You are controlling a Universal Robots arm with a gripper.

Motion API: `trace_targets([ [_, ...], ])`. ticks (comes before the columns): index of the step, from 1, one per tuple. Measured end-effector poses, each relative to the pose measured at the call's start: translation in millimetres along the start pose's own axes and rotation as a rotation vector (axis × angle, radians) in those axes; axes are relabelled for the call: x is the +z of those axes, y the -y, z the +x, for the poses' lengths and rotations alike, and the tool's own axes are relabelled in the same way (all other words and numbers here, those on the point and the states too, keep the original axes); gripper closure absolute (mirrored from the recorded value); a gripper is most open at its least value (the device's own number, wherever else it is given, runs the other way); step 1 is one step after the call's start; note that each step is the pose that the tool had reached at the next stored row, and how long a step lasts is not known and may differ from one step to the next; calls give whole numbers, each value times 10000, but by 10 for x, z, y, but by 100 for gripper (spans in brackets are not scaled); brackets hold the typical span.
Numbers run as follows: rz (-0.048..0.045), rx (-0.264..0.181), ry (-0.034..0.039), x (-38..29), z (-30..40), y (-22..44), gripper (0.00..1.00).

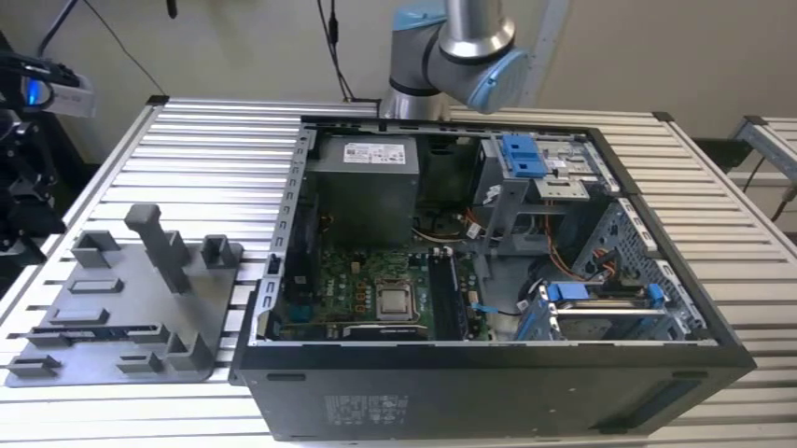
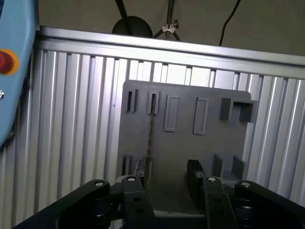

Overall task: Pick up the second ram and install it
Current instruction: 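Pick up the second ram and move it above second insertion slot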

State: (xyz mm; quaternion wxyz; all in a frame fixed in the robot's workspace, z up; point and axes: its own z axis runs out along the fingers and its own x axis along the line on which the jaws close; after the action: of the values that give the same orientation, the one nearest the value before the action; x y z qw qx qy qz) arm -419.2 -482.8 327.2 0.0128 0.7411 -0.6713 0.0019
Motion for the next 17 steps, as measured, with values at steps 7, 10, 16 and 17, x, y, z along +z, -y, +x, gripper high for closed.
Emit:
trace_targets([
  [7,3,0,0,98,-4,2,52],
  [10,1,0,-1,149,-7,3,52],
  [16,-7,0,-16,228,-10,4,52],
  [17,-10,0,-18,236,-10,4,52],
])
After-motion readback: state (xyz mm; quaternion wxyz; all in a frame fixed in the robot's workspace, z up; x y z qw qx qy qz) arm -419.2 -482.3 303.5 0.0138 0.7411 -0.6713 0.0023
